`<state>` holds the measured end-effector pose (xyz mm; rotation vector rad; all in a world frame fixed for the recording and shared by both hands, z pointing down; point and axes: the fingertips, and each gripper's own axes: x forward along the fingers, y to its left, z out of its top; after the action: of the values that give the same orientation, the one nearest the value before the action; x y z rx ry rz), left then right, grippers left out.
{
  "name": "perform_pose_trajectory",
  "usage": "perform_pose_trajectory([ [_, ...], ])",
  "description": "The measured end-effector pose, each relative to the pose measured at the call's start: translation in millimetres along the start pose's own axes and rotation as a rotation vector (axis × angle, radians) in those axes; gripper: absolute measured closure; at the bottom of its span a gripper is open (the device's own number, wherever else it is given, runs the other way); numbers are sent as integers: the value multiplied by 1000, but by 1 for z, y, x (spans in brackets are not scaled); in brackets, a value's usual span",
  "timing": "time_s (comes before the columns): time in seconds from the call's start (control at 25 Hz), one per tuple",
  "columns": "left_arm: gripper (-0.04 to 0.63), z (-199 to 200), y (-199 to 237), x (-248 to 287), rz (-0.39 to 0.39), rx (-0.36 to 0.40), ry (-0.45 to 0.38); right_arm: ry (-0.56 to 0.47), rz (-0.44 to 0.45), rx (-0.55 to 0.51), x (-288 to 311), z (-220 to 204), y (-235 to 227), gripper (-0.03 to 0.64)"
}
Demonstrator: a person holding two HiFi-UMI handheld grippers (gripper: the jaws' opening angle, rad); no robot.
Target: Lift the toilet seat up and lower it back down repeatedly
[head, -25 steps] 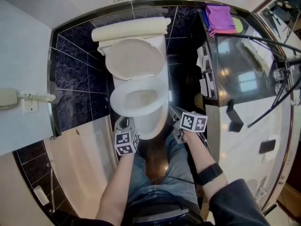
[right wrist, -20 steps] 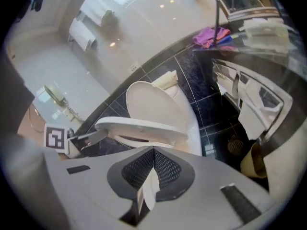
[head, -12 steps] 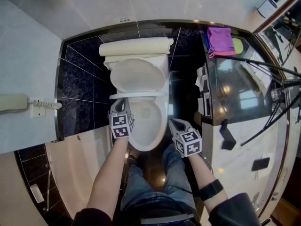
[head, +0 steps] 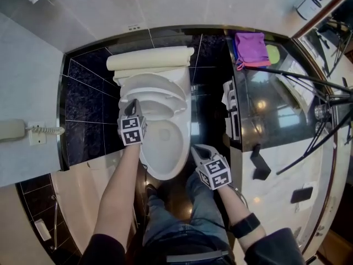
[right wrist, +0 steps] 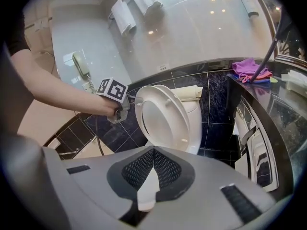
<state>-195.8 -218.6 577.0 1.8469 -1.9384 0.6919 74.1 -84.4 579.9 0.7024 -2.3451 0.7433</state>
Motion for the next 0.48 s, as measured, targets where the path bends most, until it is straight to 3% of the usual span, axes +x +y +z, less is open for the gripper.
perform_pose_trajectory([
  [0.48,601,4,-3,-33,-16,37,2,-45,-20,-9,-3,22,1,606],
])
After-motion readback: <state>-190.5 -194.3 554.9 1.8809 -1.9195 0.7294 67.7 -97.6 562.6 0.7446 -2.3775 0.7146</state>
